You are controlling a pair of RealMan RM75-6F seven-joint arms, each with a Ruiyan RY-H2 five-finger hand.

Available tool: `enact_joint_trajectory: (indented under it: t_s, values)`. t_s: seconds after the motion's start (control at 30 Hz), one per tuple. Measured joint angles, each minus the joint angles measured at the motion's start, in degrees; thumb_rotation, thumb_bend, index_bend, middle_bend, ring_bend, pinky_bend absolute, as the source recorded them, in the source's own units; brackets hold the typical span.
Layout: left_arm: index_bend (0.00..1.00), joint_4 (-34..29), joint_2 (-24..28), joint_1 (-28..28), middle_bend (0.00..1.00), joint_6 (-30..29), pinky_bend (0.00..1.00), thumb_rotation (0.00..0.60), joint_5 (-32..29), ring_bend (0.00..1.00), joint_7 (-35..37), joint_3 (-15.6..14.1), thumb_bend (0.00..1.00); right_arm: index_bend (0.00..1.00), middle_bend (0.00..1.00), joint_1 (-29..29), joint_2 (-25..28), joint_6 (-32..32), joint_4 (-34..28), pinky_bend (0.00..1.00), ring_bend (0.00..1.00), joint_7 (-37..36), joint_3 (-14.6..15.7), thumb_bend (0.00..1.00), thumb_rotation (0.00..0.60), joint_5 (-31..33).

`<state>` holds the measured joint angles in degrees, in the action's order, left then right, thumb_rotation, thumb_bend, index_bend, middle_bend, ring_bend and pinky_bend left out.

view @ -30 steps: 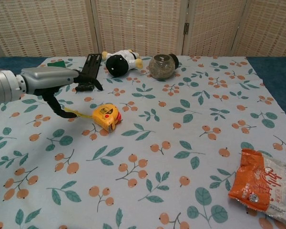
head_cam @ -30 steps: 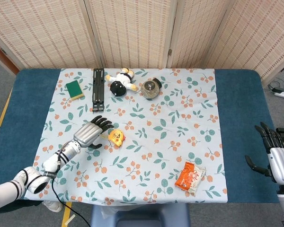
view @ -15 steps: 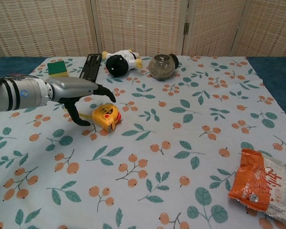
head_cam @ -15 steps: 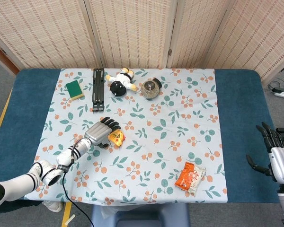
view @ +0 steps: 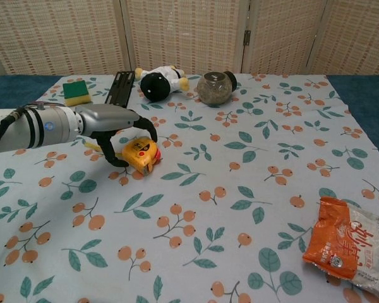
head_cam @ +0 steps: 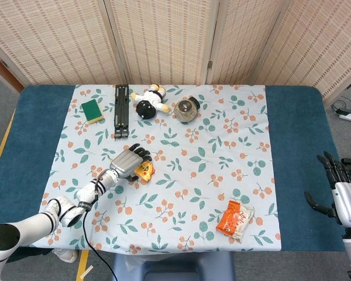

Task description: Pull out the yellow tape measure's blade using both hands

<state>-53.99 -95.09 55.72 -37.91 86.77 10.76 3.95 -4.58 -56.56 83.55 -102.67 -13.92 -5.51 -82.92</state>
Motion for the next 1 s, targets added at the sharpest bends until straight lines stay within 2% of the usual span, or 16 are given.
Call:
enact_joint_trajectory:
  t_s: [0.23, 0.53, 0.7, 0.83, 1.0]
  values:
    - [0.36, 0.56, -0.63, 0.21, 0.28, -0.97, 0.00, 0.600, 0.06, 0.20, 0.63, -0.49, 0.34, 0.00, 0.00, 0.15, 0.01, 0.07, -0.06, 0.00, 0.00, -0.01, -0.10, 0.39, 0.600, 0.15]
    - [0.57, 1.11, -1.45, -0.76, 0.49, -2.70, 0.00, 0.600, -1.69, 0.35, 2.93, 0.10, 0.35, 0.00, 0.00, 0.17, 0.22, 0.23, -0.50, 0.00, 0.00, 0.21, -0.19, 0.39, 0.600, -0.37]
    - [0.60, -3.20, 0.01, -2.59, 0.51, -3.82, 0.00, 0.600, -4.93, 0.38, 4.25, 1.58, 0.35, 0.00, 0.00, -0.53, 0.36, 0.00, -1.48, 0.00, 0.01, 1.21, -0.33, 0.39, 0.600, -1.58]
    - [0.61, -8.07, 1.89, -4.40, 0.52, -5.10, 0.00, 0.600, -9.78, 0.39, 1.92, 3.62, 0.35, 0.00, 0.00, -2.07, 0.07, -1.15, -2.83, 0.00, 0.01, 3.25, -0.51, 0.39, 0.600, -3.18]
    - [0.61, -18.77, 5.92, -6.62, 0.53, -6.79, 0.00, 0.600, -19.28, 0.40, -3.80, 6.86, 0.36, 0.00, 0.00, -5.17, -1.52, -4.11, -4.69, 0.00, 0.00, 6.55, -0.88, 0.39, 0.600, -4.93]
